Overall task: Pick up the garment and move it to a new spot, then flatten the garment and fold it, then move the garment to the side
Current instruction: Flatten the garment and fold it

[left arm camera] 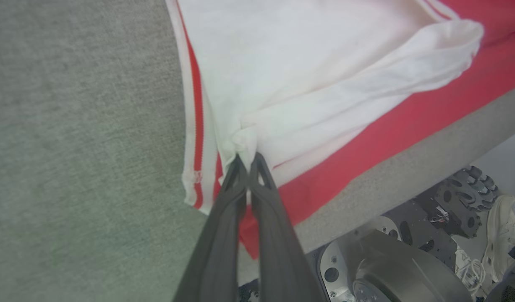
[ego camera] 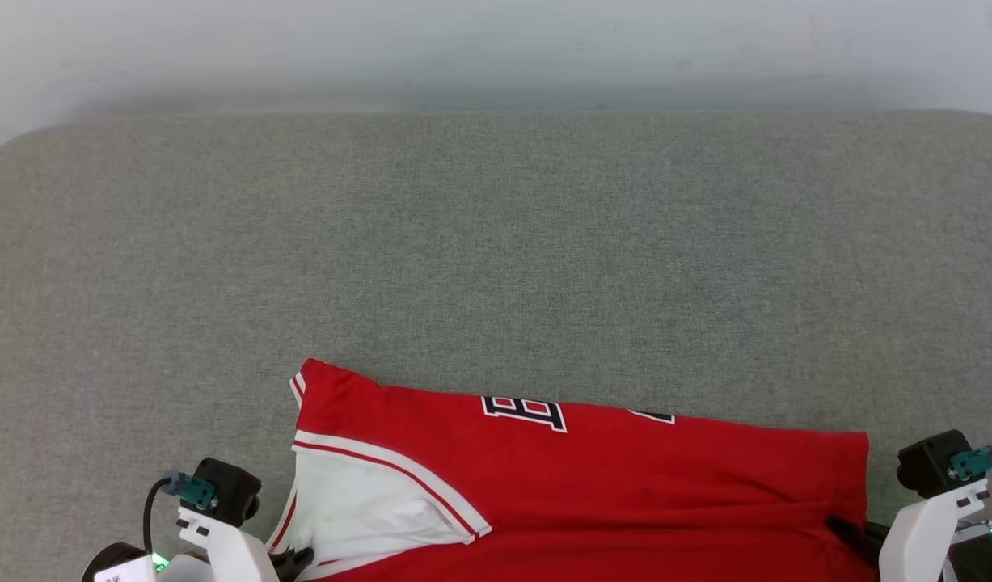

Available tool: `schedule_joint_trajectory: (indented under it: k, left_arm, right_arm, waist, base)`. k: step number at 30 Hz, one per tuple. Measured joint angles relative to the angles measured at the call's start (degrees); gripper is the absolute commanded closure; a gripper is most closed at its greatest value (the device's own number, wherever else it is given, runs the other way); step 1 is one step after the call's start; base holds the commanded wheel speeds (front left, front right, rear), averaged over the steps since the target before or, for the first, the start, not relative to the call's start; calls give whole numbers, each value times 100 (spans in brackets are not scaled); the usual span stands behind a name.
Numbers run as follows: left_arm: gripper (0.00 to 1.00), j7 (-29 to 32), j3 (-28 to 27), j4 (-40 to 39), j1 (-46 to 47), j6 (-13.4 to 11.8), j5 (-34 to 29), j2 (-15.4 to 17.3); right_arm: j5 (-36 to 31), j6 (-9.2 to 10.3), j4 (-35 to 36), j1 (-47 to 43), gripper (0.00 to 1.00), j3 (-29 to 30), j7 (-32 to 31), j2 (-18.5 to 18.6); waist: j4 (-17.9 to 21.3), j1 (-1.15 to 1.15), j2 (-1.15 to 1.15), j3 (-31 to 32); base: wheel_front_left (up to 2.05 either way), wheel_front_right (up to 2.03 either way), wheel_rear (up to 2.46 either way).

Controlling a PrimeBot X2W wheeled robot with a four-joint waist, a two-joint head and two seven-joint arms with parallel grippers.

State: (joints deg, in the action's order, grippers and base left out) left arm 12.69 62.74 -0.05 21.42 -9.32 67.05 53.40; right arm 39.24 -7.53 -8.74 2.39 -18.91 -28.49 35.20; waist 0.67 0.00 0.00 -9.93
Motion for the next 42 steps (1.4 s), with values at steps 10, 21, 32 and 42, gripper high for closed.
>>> schedule_joint_trajectory:
  k: [10,21,32,42]
  left_arm:
    - [0,-646,-266,163,-213,-236,114,-40]
    - [0,-2039,-839,-397,-451,-1103,-244,163]
    - [0,-2753,-1629,-414,-654,-2034,-828,-353]
    - [0,-2760,-3134,-497,-1434,-2429,-2642,-1305]
  right_arm:
    - [-178,0,19,52,0,66,437,-73]
    - [-502,2,1173,10,0,1146,450,-11]
    - [-662,1,1463,-329,0,1940,-778,23]
    - [-549,2,1212,-507,0,1892,-1192,-246]
  waist:
    - [39,0,0,169]
    - [-1,0,0,535]
    - [-200,0,0,568]
    - [-402,0,0,461]
  base:
    - [0,0,0]
    - [0,0,0]
    - [0,0,0]
    - [0,0,0]
